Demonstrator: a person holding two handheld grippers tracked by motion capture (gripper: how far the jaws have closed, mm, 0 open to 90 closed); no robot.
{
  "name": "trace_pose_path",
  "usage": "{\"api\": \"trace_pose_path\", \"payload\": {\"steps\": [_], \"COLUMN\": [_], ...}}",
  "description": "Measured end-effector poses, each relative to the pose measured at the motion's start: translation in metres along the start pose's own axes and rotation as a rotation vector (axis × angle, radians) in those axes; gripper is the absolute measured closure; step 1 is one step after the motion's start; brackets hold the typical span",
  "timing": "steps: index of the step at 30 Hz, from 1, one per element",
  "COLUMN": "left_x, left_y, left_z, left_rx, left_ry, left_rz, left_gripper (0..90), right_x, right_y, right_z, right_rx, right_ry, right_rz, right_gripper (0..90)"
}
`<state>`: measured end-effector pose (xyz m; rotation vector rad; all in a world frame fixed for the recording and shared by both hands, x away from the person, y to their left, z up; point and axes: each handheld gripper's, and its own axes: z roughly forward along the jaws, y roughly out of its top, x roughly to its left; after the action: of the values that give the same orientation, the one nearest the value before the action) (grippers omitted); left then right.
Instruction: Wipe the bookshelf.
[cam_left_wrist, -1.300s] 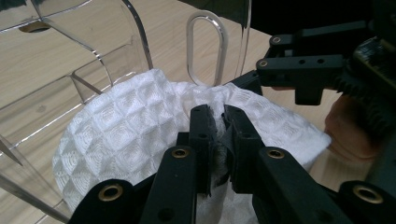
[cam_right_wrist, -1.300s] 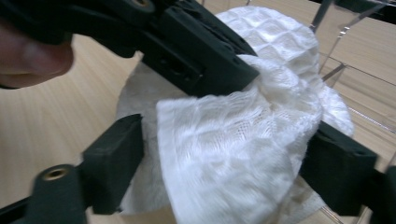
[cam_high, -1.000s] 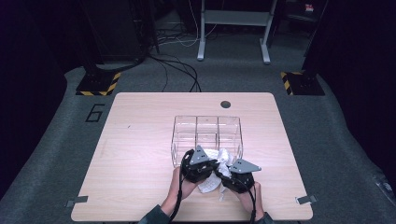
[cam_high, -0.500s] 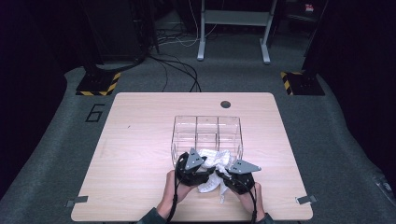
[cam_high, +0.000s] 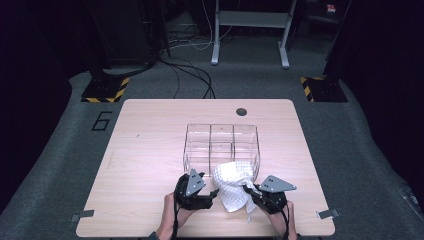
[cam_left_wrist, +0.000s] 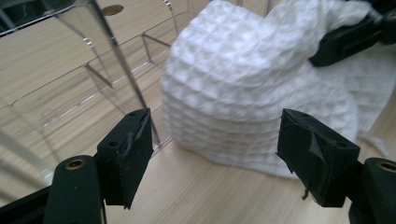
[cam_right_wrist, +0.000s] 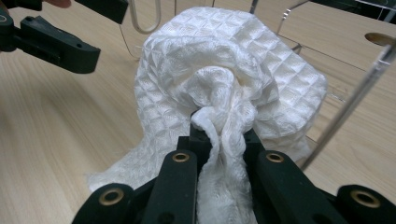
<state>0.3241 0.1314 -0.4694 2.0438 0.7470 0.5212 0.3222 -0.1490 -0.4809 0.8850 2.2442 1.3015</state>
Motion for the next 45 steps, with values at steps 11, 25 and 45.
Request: {"api": "trace_pose_path", "payload": {"steps": [11,25,45], "left_x": [0.013,0.045,0.064], "left_y": [-0.03,-0.04,-0.038], "left_z": [-0.009,-0.007,0.028], "left_rx": [0.033,0.033,0.029], "left_ry": [0.118,0.237,0.283], "left_rz": [-0.023,-0.131,-0.09], "left_gripper": [28.7,29.9,62.7], "right_x": [-0.02,-0.057,-0.087], "right_y": [-0.011,-0.023,-0.003], "right_z": [-0.023,-0.055,-0.064], "right_rx": [0.041,0.078,-0.079], "right_ry": [-0.052,-0.244,-0.413], "right_rz": [0.017,0.09,0.216], "right_gripper": [82.6,83.2,83.1]}}
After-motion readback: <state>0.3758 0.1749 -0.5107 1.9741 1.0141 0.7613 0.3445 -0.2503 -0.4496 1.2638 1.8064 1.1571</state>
